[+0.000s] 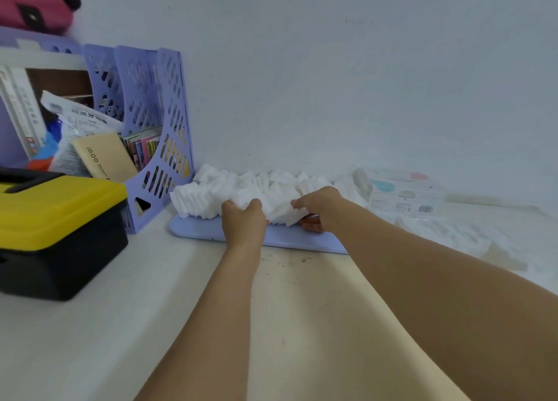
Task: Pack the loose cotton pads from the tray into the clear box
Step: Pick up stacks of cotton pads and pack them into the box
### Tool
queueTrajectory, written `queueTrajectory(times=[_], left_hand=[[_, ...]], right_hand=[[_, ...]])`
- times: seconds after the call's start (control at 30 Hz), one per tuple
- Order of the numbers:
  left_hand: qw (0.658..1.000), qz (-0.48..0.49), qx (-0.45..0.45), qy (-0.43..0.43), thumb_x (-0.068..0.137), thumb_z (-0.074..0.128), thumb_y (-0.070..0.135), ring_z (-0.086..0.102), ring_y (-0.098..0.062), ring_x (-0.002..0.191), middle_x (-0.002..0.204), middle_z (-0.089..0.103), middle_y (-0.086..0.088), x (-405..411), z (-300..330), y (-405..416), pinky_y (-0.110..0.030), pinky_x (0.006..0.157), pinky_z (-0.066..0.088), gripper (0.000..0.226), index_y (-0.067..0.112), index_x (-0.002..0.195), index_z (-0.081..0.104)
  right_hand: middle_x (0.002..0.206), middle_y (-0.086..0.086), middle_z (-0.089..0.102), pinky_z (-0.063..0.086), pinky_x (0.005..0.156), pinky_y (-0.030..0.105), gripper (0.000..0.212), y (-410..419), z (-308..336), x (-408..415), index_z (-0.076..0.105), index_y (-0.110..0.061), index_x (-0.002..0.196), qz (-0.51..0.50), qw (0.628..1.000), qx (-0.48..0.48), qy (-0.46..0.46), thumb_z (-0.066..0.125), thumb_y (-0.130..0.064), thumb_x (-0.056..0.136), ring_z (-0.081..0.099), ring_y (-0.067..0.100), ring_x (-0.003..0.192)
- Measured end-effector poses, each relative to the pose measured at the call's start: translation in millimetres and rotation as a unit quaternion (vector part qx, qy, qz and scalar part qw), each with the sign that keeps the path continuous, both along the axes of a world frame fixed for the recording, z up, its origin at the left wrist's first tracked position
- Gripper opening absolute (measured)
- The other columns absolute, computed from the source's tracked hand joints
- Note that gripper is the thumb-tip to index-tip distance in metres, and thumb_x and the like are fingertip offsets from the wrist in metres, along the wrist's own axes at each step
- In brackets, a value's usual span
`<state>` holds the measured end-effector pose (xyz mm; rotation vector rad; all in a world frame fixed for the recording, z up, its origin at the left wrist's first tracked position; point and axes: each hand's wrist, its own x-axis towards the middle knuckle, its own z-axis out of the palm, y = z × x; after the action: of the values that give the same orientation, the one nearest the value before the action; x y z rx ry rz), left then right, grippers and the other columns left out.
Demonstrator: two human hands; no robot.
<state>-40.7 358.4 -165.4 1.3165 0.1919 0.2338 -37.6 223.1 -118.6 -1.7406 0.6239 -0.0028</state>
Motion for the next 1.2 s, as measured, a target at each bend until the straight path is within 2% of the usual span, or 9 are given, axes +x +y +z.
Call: queueTrajectory(times=[0.1,0.27,0.43,0.53,0.6,0.77,0.93,1.1,1.2], left_hand=[[1.0,0.003,0.007,0.014,0.089,0.058,0.008,0.064,-0.02,0.086,0.101,0.061,0.003,2,-2,2,-0.042,0.083,0.06,0.029,0.008,0.117,0.056],[1.0,0.004,0.017,0.018,0.087,0.063,0.011,0.067,-0.026,0.094,0.1,0.064,0.001,1,-2,4,-0.045,0.086,0.06,0.024,0.011,0.11,0.059],[0.998,-0.014,0.061,0.003,0.093,0.054,0.013,0.066,-0.03,0.088,0.091,0.055,0.006,-8,7,-6,-0.039,0.08,0.056,0.021,0.012,0.113,0.05],[0.994,-0.081,0.074,-0.01,0.099,0.045,0.011,0.057,-0.02,0.075,0.096,0.053,0.002,-21,18,-19,-0.029,0.062,0.053,0.016,0.009,0.115,0.047],[0.985,-0.165,0.056,-0.009,0.1,0.046,0.012,0.059,-0.02,0.081,0.106,0.06,-0.006,-34,25,-33,-0.025,0.055,0.053,0.018,0.006,0.116,0.053],[0.939,-0.336,-0.001,-0.068,0.094,0.065,0.011,0.071,-0.018,0.105,0.117,0.074,-0.004,-61,24,-68,-0.025,0.074,0.057,0.027,0.015,0.121,0.066],[0.948,-0.311,0.019,-0.066,0.096,0.062,0.006,0.071,-0.018,0.103,0.117,0.073,-0.005,-69,23,-75,-0.023,0.073,0.057,0.029,0.014,0.124,0.063],[0.943,-0.304,0.075,-0.111,0.096,0.067,0.016,0.072,-0.028,0.103,0.107,0.076,-0.007,-77,26,-75,-0.044,0.085,0.061,0.016,0.017,0.111,0.069],[0.944,-0.298,0.09,-0.107,0.101,0.058,0.015,0.07,-0.032,0.105,0.106,0.076,-0.009,-79,26,-78,-0.049,0.09,0.059,0.016,0.014,0.11,0.071]], right_hand=[[0.087,0.014,0.065,0.061,0.066,0.036,0.046,3,2,-2,0.057,-0.006,0.088,0.006,1.0,-0.013,-0.014,0.088,-0.037,0.076,0.07,0.029,0.076],[0.091,0.016,0.064,0.061,0.062,0.038,0.025,8,-1,-6,0.056,-0.006,0.08,-0.004,0.997,-0.056,-0.043,0.081,-0.006,0.077,0.067,0.03,0.076],[0.087,0.012,0.063,0.063,0.068,0.039,0.022,-17,15,-37,0.056,-0.006,0.082,-0.011,0.987,-0.128,-0.1,0.077,-0.009,0.075,0.065,0.025,0.074],[0.1,0.014,0.064,0.061,0.06,0.033,0.039,-40,30,-69,0.053,-0.01,0.104,0.018,0.982,-0.055,-0.178,0.082,-0.01,0.078,0.069,0.026,0.082],[0.112,0.018,0.068,0.059,0.066,0.03,0.047,-59,36,-95,0.052,-0.011,0.116,0.07,0.972,0.024,-0.224,0.081,-0.005,0.08,0.071,0.025,0.082],[0.112,0.022,0.072,0.056,0.093,0.043,0.042,-96,30,-142,0.061,-0.003,0.121,0.171,0.935,0.063,-0.303,0.072,0.009,0.082,0.072,0.03,0.101],[0.121,0.017,0.07,0.059,0.09,0.041,0.047,-111,24,-156,0.062,-0.012,0.131,0.244,0.918,0.039,-0.31,0.064,0.007,0.088,0.069,0.029,0.112],[0.116,0.011,0.069,0.06,0.078,0.037,0.055,-109,19,-158,0.054,-0.024,0.136,0.257,0.928,-0.03,-0.267,0.057,0.01,0.094,0.072,0.026,0.102],[0.115,0.011,0.069,0.062,0.082,0.042,0.061,-107,16,-156,0.048,-0.031,0.14,0.251,0.929,-0.063,-0.265,0.062,0.006,0.093,0.071,0.028,0.1]])
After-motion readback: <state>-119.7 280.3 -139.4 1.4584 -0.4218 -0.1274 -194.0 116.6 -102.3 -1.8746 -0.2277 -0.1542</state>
